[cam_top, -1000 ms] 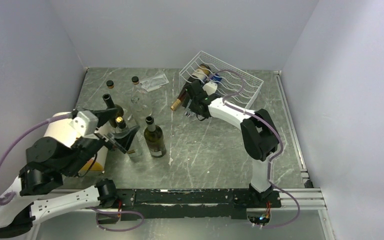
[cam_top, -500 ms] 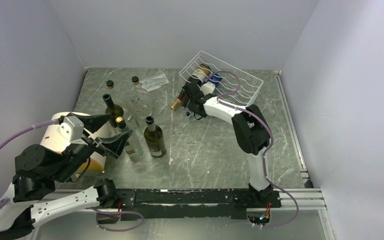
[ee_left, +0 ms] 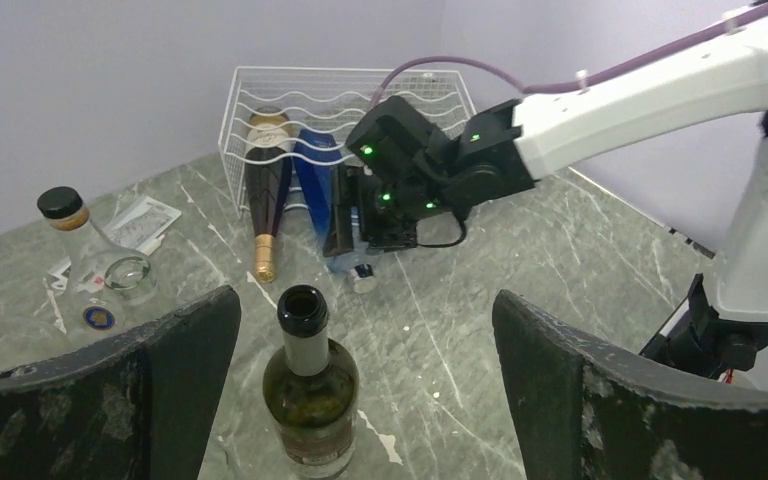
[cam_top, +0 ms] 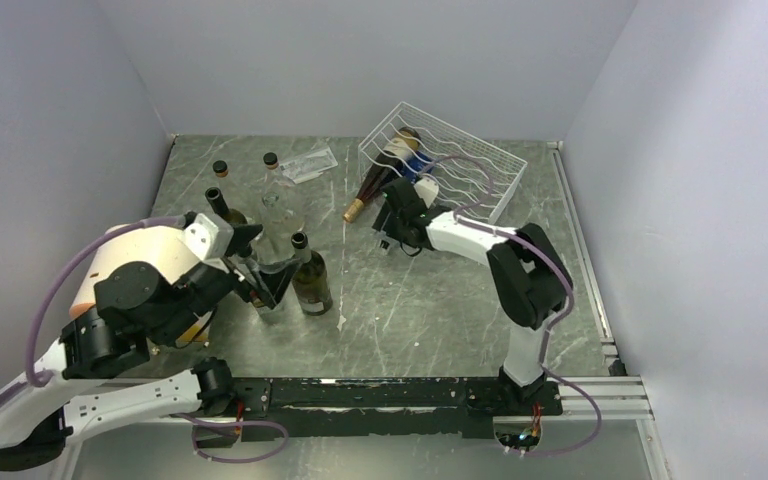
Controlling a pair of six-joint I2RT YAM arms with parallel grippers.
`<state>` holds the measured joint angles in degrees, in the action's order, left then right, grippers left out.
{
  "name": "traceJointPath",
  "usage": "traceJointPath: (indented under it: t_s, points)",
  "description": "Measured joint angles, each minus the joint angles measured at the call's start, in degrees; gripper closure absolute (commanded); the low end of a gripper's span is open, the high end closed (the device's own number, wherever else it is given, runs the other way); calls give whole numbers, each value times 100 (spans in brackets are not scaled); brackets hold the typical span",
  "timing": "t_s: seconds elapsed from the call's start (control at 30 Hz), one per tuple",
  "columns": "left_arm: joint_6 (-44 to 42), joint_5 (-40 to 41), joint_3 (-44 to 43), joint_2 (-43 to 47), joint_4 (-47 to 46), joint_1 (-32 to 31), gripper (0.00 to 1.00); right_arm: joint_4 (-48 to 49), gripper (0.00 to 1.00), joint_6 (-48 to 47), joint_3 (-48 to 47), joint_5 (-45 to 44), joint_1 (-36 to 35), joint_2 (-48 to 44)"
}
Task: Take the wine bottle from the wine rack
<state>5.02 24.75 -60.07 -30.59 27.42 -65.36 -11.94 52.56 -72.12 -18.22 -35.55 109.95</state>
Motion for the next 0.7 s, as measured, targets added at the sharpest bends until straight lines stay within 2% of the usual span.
traceJointPath:
  t_s: [0.1, 0.4, 0.7]
  points:
    - [42, 2, -94, -282, -17, 0, 1, 15, 70, -157, 601, 348, -15, -636]
    - [63, -105, -177, -1034, -485, 0, 1, -621, 100, -1163, 1899, 1381, -13, -2415]
    - [-153, -723, -426, -2090, -1097, 2, 5, -2081, 100, -2096, 2068, 1969, -2, -3735]
